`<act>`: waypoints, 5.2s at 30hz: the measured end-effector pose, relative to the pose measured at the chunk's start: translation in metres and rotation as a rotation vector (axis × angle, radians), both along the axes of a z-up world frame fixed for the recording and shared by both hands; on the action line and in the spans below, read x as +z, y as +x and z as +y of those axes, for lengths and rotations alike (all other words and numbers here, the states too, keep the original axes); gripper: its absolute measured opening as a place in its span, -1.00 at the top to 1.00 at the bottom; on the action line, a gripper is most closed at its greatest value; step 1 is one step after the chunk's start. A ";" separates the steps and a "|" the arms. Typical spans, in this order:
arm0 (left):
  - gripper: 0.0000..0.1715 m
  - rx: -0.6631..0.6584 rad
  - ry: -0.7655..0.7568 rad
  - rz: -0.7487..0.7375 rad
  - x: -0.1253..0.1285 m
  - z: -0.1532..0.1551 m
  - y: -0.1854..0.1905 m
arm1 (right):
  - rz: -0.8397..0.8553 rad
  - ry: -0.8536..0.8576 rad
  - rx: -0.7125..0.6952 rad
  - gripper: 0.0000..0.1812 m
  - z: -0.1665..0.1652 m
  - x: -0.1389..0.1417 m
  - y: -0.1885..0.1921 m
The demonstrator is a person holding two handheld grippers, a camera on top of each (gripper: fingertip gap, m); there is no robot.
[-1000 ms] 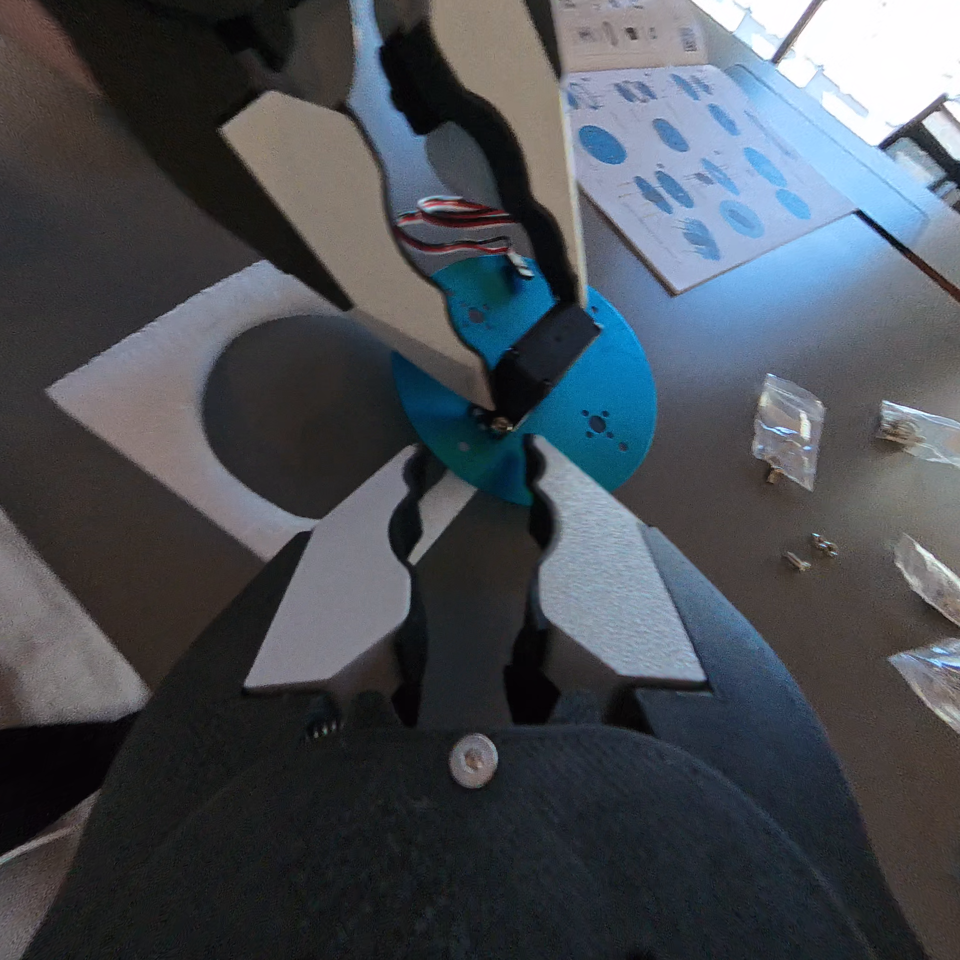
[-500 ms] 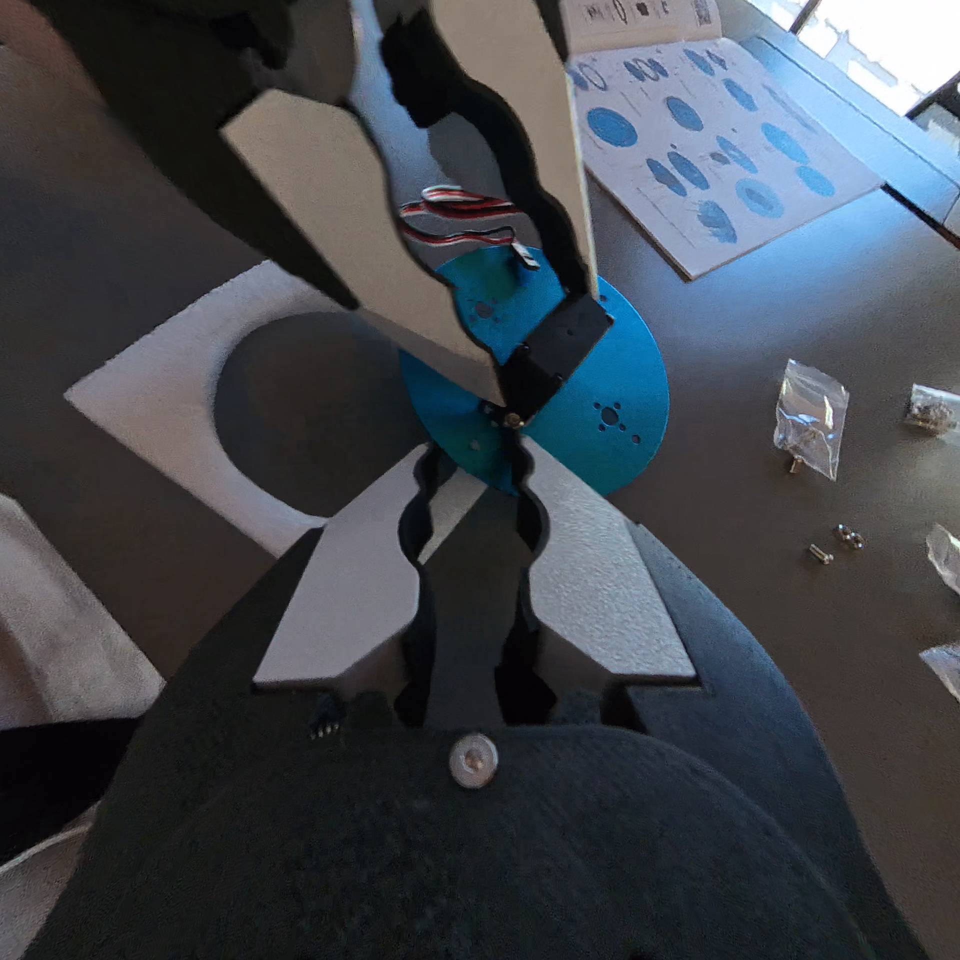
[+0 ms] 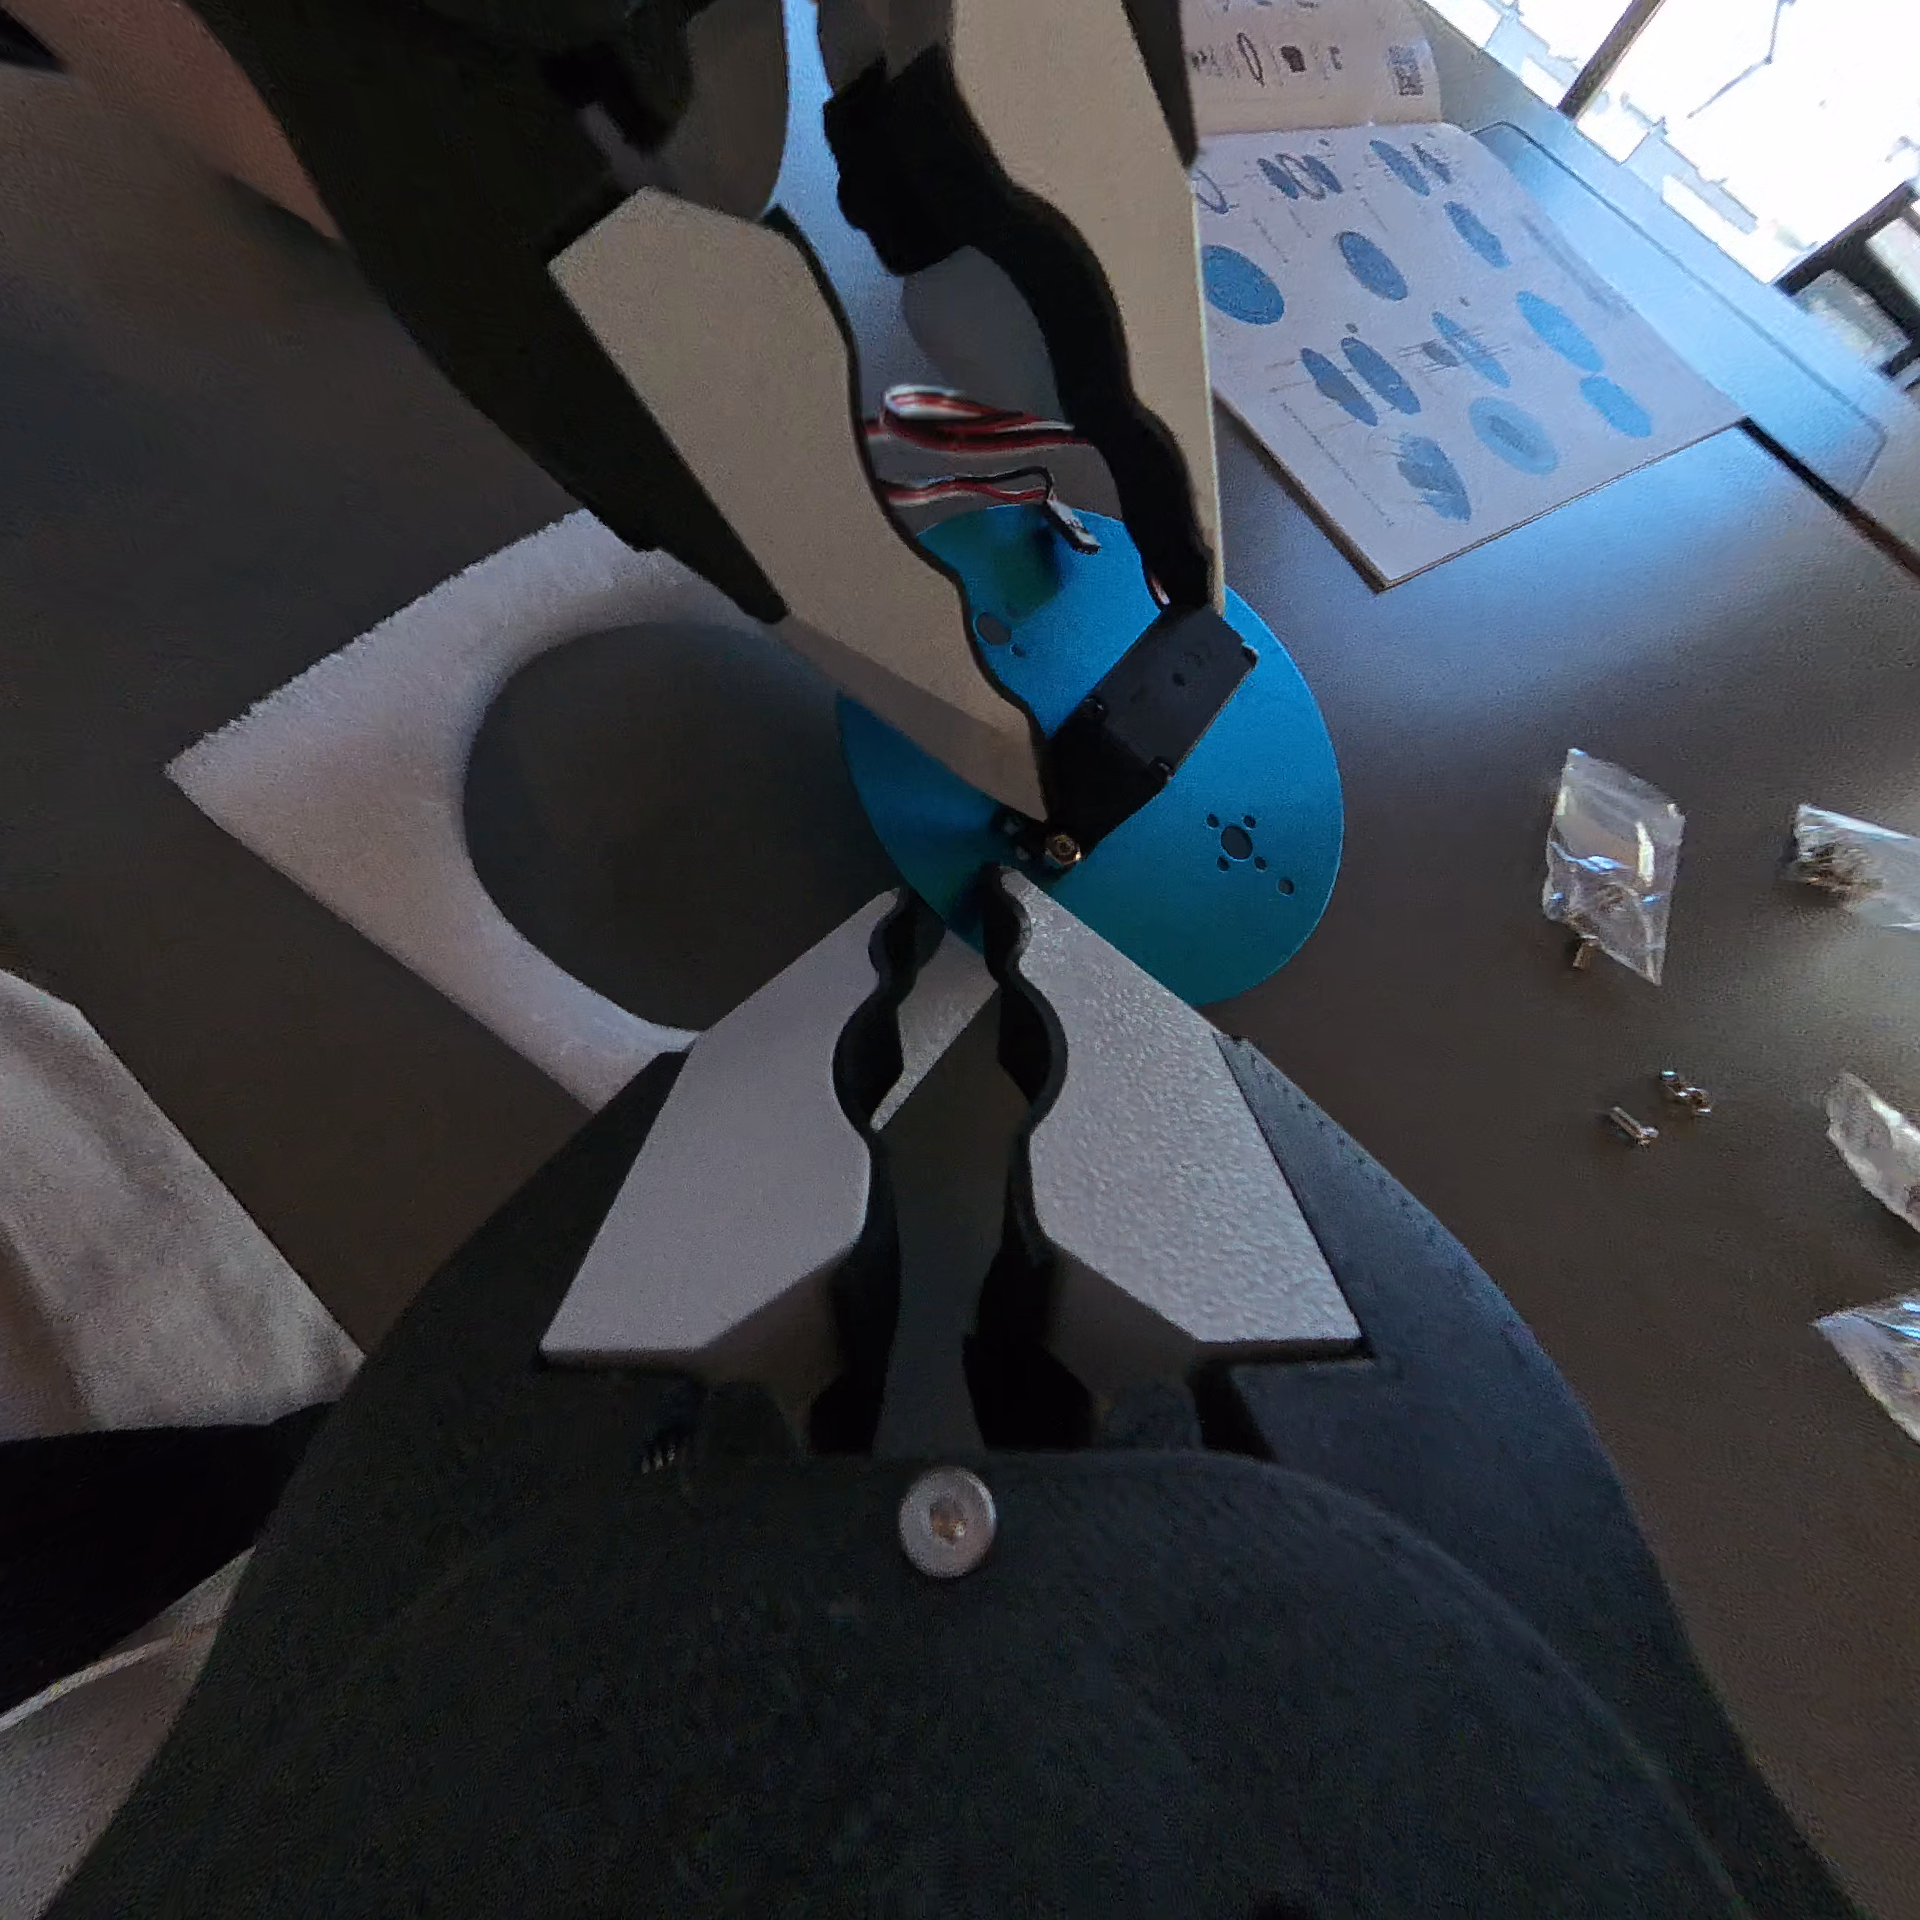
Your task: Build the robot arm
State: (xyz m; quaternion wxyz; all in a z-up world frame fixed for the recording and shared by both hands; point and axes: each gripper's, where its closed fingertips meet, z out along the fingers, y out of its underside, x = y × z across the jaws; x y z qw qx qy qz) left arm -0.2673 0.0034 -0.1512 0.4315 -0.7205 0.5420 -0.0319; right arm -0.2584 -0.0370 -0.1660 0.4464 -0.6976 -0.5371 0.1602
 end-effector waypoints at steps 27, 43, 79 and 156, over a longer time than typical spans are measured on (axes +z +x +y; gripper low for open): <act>0.47 -0.005 0.017 0.016 0.000 -0.001 0.000 | -0.021 0.054 0.013 0.65 0.009 0.000 -0.003; 0.47 -0.007 0.009 -0.006 0.000 -0.001 0.000 | -0.012 0.054 -0.007 0.64 0.009 0.002 -0.004; 0.46 0.006 -0.020 -0.089 0.000 0.004 0.000 | -0.003 0.046 -0.056 0.87 0.005 0.004 0.000; 0.46 -0.033 0.003 -0.078 0.000 0.001 -0.002 | 0.087 0.065 0.013 0.72 0.002 0.018 0.003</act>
